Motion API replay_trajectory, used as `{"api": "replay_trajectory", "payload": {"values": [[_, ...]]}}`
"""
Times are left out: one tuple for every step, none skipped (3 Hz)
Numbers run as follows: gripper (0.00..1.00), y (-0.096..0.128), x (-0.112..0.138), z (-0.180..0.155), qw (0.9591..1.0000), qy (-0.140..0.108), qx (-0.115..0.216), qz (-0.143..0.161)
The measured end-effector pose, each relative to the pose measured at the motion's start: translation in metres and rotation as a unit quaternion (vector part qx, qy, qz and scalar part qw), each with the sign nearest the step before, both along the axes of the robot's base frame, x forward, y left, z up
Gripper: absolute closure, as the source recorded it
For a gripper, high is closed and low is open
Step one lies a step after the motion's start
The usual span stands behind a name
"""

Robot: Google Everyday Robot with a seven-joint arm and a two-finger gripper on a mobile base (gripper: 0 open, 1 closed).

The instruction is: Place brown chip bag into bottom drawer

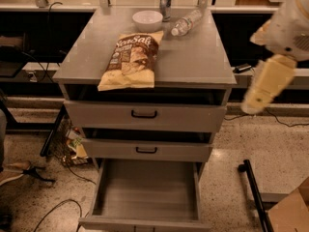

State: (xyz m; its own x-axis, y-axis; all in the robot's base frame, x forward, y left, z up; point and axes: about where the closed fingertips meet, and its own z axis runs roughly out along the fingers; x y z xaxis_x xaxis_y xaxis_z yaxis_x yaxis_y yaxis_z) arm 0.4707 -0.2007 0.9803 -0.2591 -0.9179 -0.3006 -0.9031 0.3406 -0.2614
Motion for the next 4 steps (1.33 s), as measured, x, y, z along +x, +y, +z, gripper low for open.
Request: {"api": "replay_trajectory", "payload": {"values": [[0.0,0.025,0.049,-0.007,0.9968,-0.009,0.07,-0.036],[0.0,0.048,0.095,-0.019,0.9889,-0.005,0.127,-0.078],[0.0,0.048,0.095,-0.019,0.9889,-0.005,0.127,-0.077],[0.0,0.073,0.124,-0.017,0.9827,-0.004,0.162,-0.089]]}}
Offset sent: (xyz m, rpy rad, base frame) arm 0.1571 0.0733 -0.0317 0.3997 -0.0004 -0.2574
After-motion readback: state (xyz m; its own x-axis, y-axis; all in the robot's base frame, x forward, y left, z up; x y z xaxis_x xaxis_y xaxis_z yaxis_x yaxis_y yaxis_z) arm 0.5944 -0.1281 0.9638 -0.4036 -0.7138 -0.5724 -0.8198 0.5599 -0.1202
